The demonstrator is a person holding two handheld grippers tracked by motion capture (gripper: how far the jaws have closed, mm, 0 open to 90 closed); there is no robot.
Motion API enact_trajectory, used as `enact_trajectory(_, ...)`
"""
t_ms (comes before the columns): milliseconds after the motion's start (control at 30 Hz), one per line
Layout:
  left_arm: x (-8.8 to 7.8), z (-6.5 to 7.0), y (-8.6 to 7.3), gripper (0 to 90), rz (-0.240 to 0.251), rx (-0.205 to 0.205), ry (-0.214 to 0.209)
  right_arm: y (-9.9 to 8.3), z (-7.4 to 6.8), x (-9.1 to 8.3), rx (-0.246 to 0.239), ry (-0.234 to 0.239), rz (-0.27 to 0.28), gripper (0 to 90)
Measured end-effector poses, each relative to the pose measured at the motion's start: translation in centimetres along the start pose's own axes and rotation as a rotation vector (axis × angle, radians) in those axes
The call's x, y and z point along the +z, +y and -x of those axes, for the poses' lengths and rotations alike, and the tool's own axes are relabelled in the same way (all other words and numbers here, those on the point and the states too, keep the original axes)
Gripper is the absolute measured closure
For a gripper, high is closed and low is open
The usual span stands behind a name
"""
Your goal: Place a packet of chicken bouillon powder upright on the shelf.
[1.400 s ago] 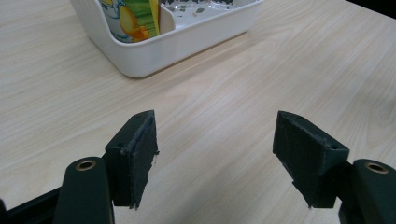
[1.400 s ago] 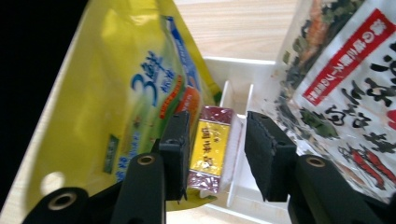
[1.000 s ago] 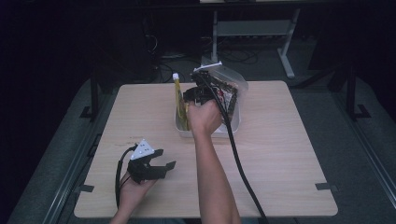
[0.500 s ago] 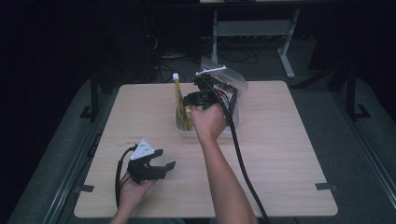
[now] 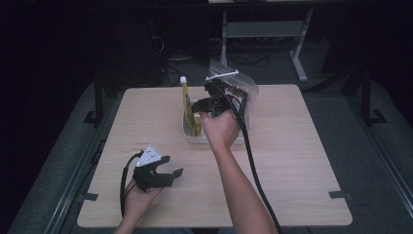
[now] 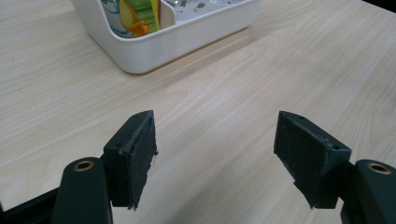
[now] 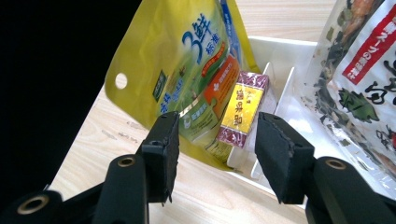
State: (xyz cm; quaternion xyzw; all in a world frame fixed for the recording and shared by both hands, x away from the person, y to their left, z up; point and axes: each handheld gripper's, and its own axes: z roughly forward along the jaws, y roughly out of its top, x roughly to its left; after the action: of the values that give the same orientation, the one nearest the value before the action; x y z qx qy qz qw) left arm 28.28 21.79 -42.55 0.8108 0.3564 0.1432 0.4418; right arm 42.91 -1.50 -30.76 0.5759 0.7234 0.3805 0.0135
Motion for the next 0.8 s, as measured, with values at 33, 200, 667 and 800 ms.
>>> enact_trajectory(33,0.0,0.0,0.0,29.1,0.0,0.0,0.0,0.0,0.0,0.0,0.0,0.0,0.0,48.7)
enact_trajectory(200,0.1,0.0,0.0,28.9,-0.001,-0.001,-0.002,-0.4,0.1,-0.3,-0.009,0.02,-0.006,48.0)
enact_trajectory(667,-0.3,-0.2,-0.2,28.8,0.005,-0.004,0.003,-1.5,-0.3,-0.7,-0.045,0.046,-0.02,46.5)
enact_trajectory(800,-0.3,-0.2,-0.2,28.8,0.002,-0.003,0.004,-1.8,-0.2,-0.9,-0.047,0.058,-0.019,46.2)
